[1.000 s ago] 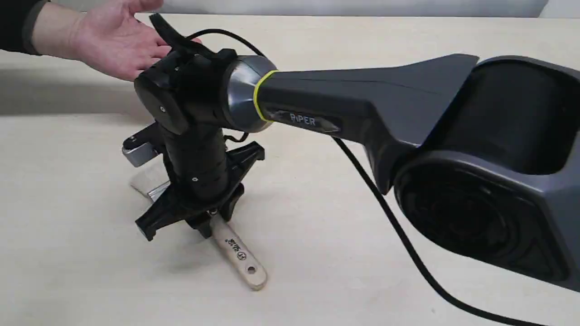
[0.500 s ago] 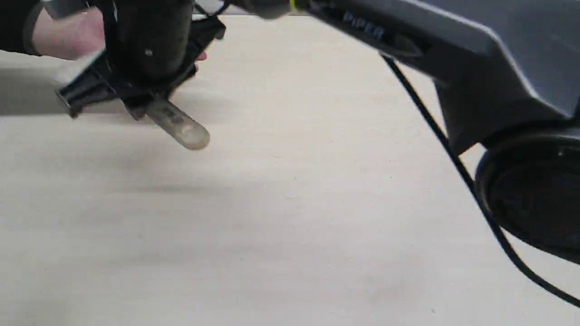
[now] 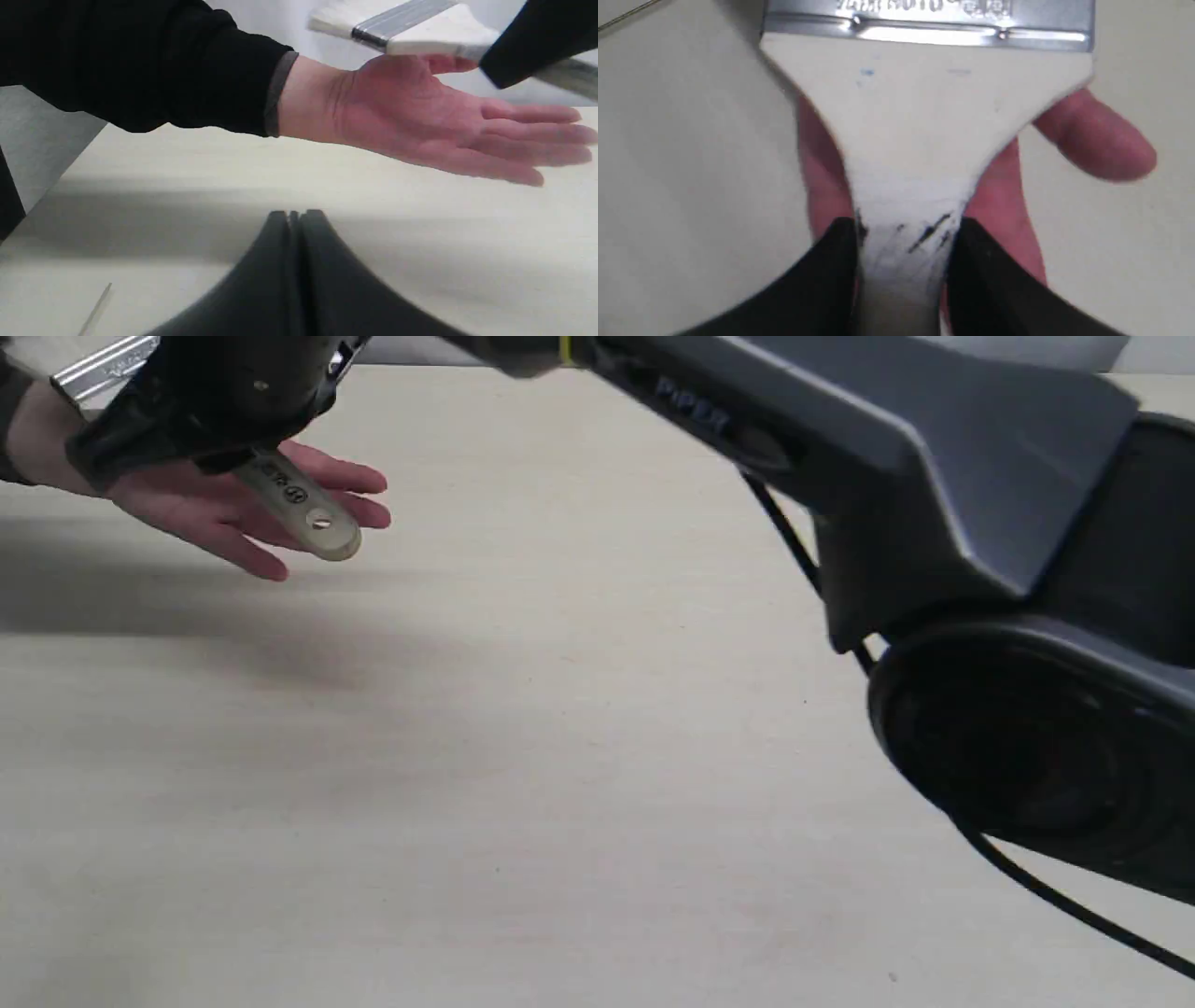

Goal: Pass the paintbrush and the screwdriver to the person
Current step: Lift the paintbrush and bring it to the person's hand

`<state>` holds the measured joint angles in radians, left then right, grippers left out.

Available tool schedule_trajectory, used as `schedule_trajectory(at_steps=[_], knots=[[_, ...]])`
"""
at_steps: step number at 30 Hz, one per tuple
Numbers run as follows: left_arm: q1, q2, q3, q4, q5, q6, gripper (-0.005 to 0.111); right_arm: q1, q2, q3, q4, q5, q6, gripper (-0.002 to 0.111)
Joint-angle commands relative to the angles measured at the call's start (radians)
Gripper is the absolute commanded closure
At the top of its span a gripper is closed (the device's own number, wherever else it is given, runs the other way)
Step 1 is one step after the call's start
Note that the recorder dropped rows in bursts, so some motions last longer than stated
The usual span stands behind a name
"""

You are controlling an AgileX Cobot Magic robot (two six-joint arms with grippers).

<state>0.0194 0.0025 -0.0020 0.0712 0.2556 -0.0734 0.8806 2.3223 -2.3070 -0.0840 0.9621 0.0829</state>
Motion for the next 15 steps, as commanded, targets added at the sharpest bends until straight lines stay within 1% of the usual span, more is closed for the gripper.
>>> schedule_trajectory(at_steps=[1, 3, 5, 7, 9, 10, 11, 12, 14, 15], knots=[[-0.008, -0.002, 0.002, -0.001, -0.006, -0.002, 0.107, -0.009, 0.054, -0.005, -0.006, -0.118, -0.017, 0.095], [-0.008, -0.002, 0.002, -0.001, -0.006, -0.002, 0.107, -0.009, 0.074, -0.005, -0.006, -0.141, -0.017, 0.082], [-0.008, -0.002, 0.002, -0.001, -0.006, -0.002, 0.107, -0.009, 0.085, -0.005, -0.006, -0.144, -0.019, 0.067], [-0.008, -0.002, 0.002, -0.001, -0.006, -0.002, 0.107, -0.009, 0.085, -0.005, -0.008, -0.14, -0.019, 0.057], [-0.008, -0.002, 0.002, -0.001, -0.006, -0.002, 0.107, -0.009, 0.076, -0.005, -0.013, -0.128, -0.019, 0.055], [-0.008, -0.002, 0.002, -0.001, -0.006, -0.002, 0.107, -0.009, 0.071, -0.005, -0.013, -0.115, -0.019, 0.056], [-0.008, -0.002, 0.002, -0.003, -0.004, -0.002, 0.107, -0.009, 0.063, -0.005, -0.013, -0.099, -0.019, 0.06], [-0.008, -0.002, 0.002, -0.003, -0.004, -0.002, 0.107, -0.009, 0.058, -0.005, -0.014, -0.083, -0.024, 0.067], [-0.008, -0.002, 0.002, -0.003, -0.006, -0.002, 0.107, -0.009, 0.035, -0.005, -0.045, -0.033, -0.038, 0.092], [-0.008, -0.002, 0.002, -0.003, -0.006, -0.002, 0.107, -0.009, 0.028, -0.005, -0.055, -0.018, -0.038, 0.101]])
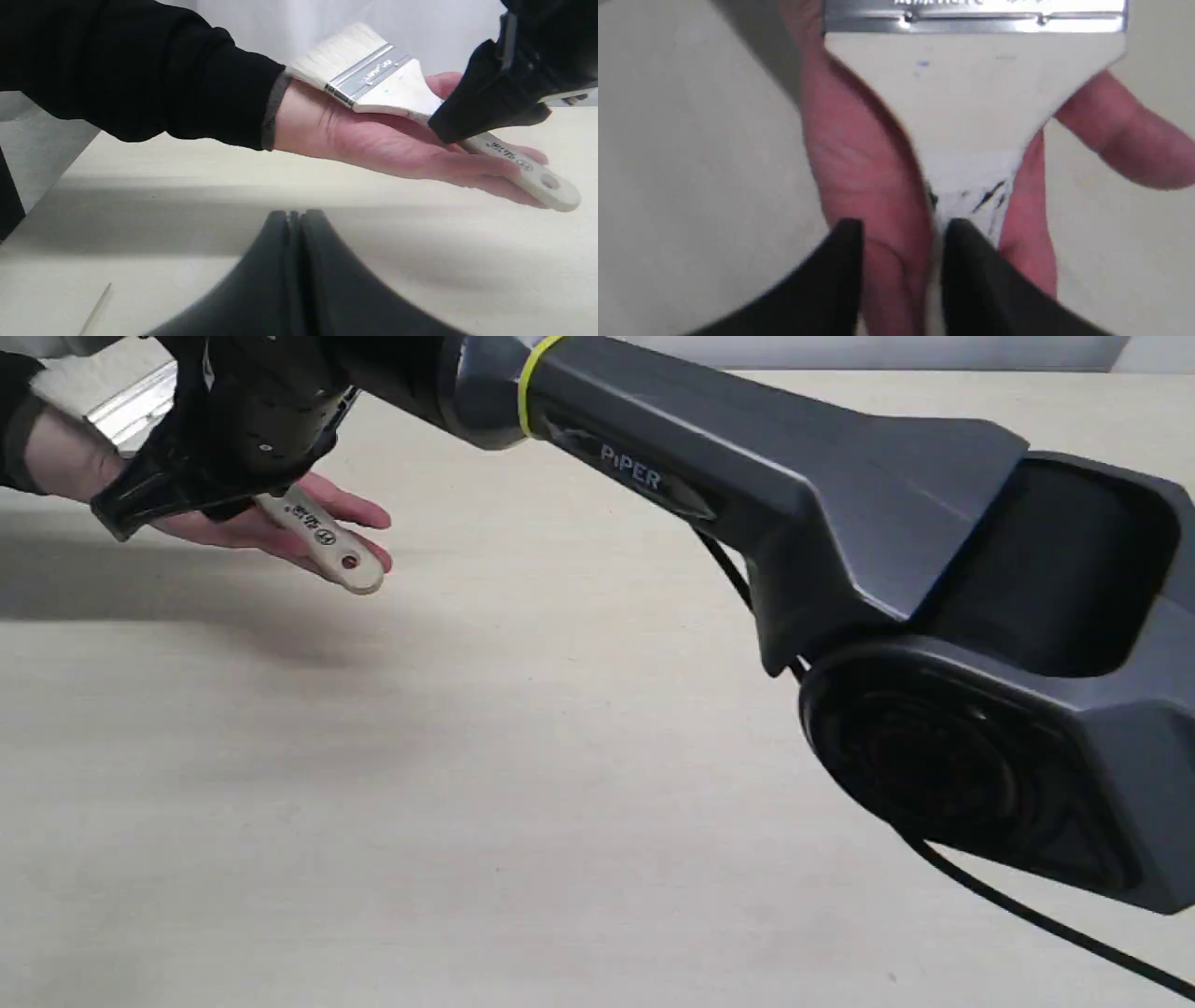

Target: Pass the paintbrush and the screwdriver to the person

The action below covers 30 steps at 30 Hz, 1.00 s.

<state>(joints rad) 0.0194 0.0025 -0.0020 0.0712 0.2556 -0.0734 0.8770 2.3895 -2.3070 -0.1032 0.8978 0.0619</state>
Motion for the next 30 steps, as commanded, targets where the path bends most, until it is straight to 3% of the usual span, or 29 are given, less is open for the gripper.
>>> schedule_trajectory(at_steps=[1, 18, 26, 30], knots=[[-0.008, -0.002, 0.002, -0.003, -0.006, -0.002, 0.107, -0.005, -0.052, -0.005, -0.044, 0.06, -0.017, 0.103], [-0.008, -0.002, 0.002, -0.003, -0.006, -0.002, 0.107, 0.008, -0.366, -0.001, 0.029, 0.2, -0.122, 0.104], [-0.008, -0.002, 0.002, -0.001, -0.008, -0.002, 0.107, 0.008, -0.577, -0.001, -0.221, 0.323, -0.124, 0.104], [-0.008, -0.002, 0.002, -0.001, -0.006, -0.002, 0.107, -0.004, -0.678, 0.028, -0.34, 0.323, 0.004, 0.104]])
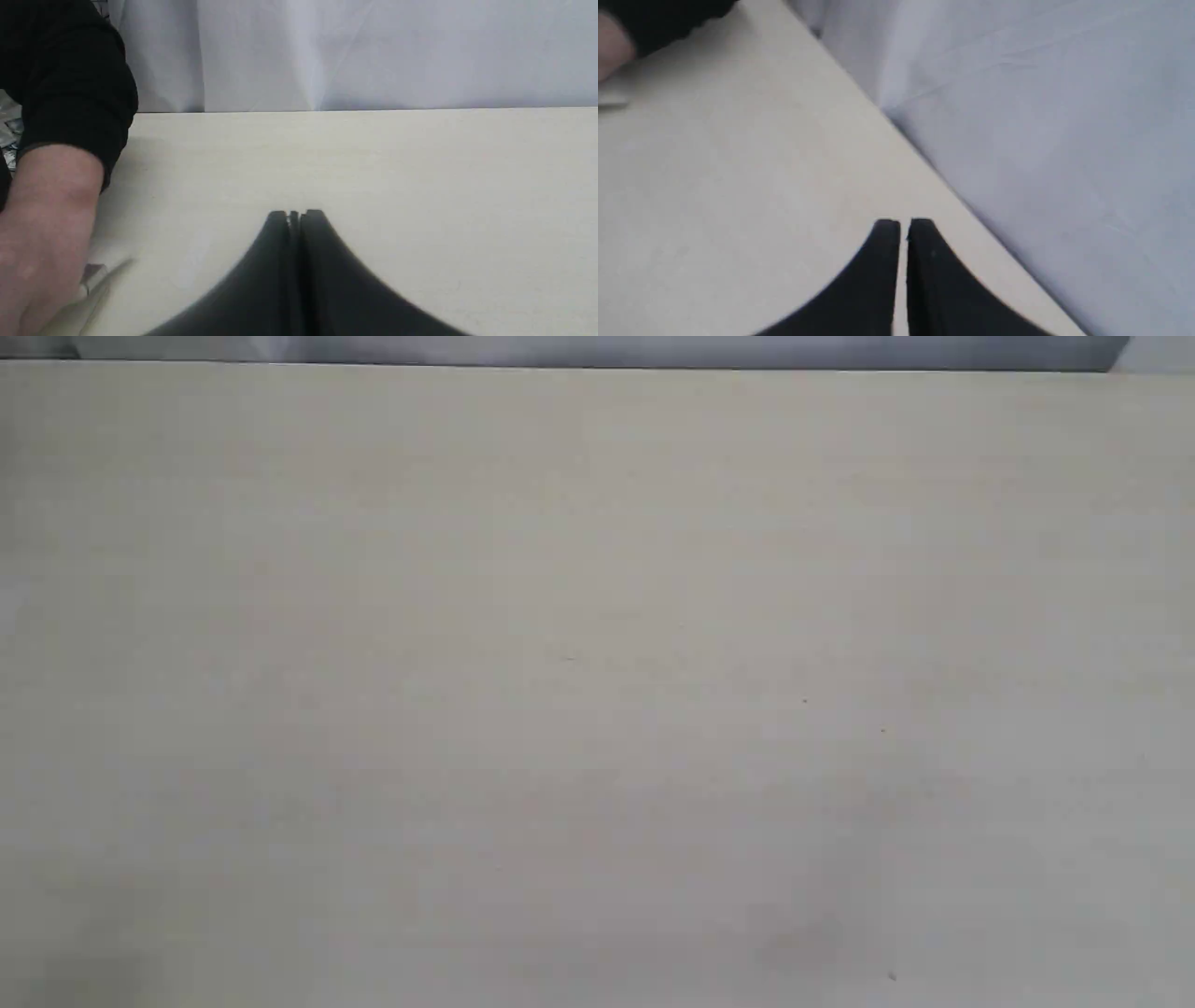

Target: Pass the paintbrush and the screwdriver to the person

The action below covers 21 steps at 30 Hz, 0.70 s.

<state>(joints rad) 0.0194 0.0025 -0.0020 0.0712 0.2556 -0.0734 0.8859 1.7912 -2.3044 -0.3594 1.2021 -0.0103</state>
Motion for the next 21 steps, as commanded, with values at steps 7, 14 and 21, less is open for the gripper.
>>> schedule_trajectory(at_steps=[7, 14, 21], knots=[[-0.008, -0.002, 0.002, -0.001, -0.006, -0.002, 0.107, -0.071, -0.278, 0.139, -0.116, 0.019, 0.184, 0.104], [-0.008, -0.002, 0.002, -0.001, -0.006, -0.002, 0.107, -0.126, -0.496, 0.362, -0.155, 0.015, 0.144, 0.104], [-0.008, -0.002, 0.002, -0.001, -0.006, -0.002, 0.107, -0.157, -0.779, 0.742, -0.202, -0.082, 0.202, 0.104]])
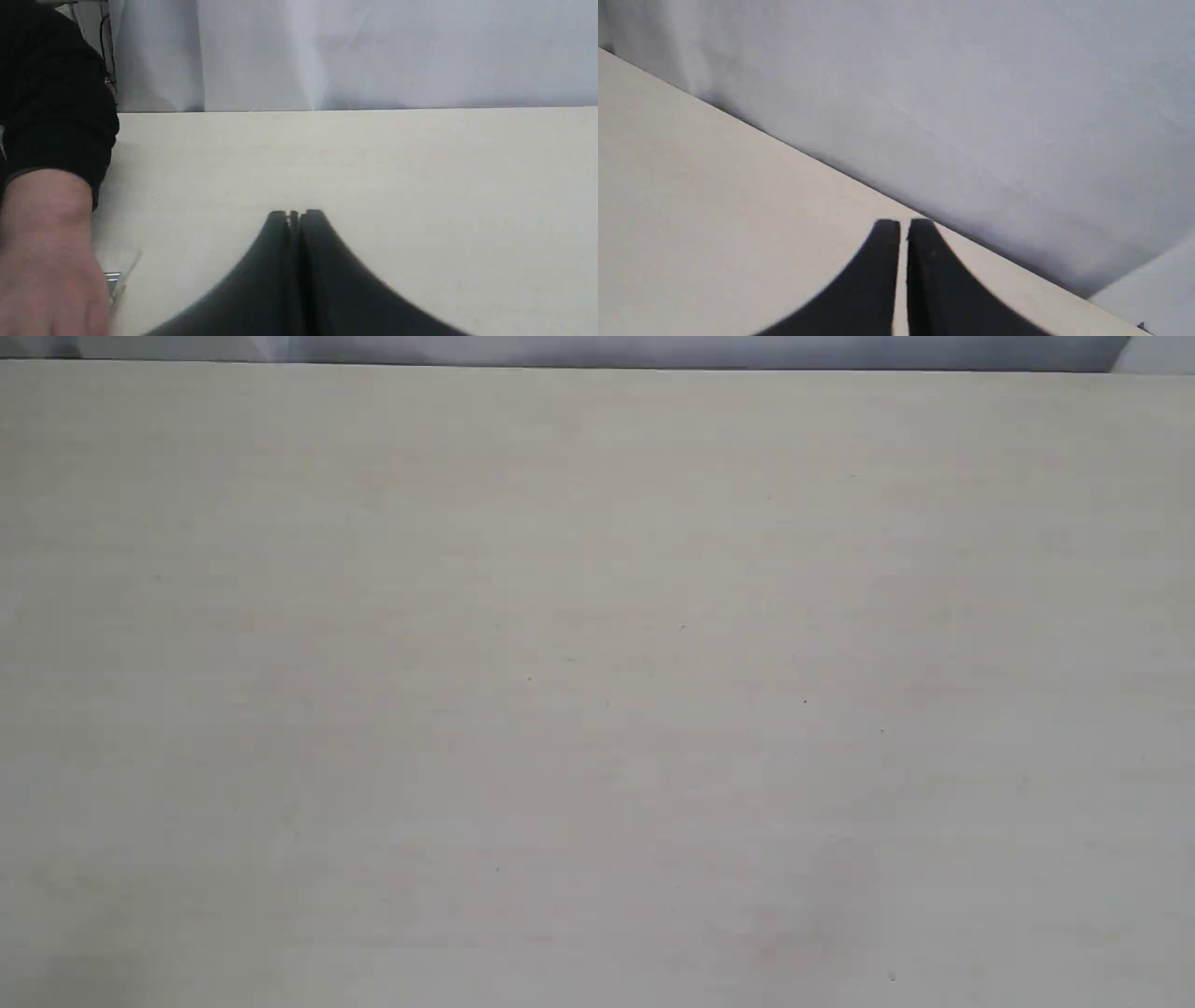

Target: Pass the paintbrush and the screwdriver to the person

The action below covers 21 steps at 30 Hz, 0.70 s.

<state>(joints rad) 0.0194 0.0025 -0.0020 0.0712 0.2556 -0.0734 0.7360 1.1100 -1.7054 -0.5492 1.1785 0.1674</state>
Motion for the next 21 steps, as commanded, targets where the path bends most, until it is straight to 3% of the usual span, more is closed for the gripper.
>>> schedule_trajectory(at_steps=[1, 12, 16, 21], knots=[[-0.008, -0.002, 0.002, -0.001, -0.006, -0.002, 0.107, -0.007, -0.132, 0.182, -0.012, -0.081, 0.037, 0.104], [-0.008, -0.002, 0.002, -0.003, -0.006, -0.002, 0.107, -0.005, -0.413, 0.89, -0.005, -0.423, 0.251, 0.104], [-0.008, -0.002, 0.002, -0.003, -0.006, -0.002, 0.107, -0.003, -0.42, 1.024, 0.014, -0.534, 0.353, 0.104], [-0.008, -0.002, 0.002, -0.003, -0.006, -0.002, 0.107, -0.002, -0.42, 1.072, 0.182, -0.597, 0.376, 0.104]])
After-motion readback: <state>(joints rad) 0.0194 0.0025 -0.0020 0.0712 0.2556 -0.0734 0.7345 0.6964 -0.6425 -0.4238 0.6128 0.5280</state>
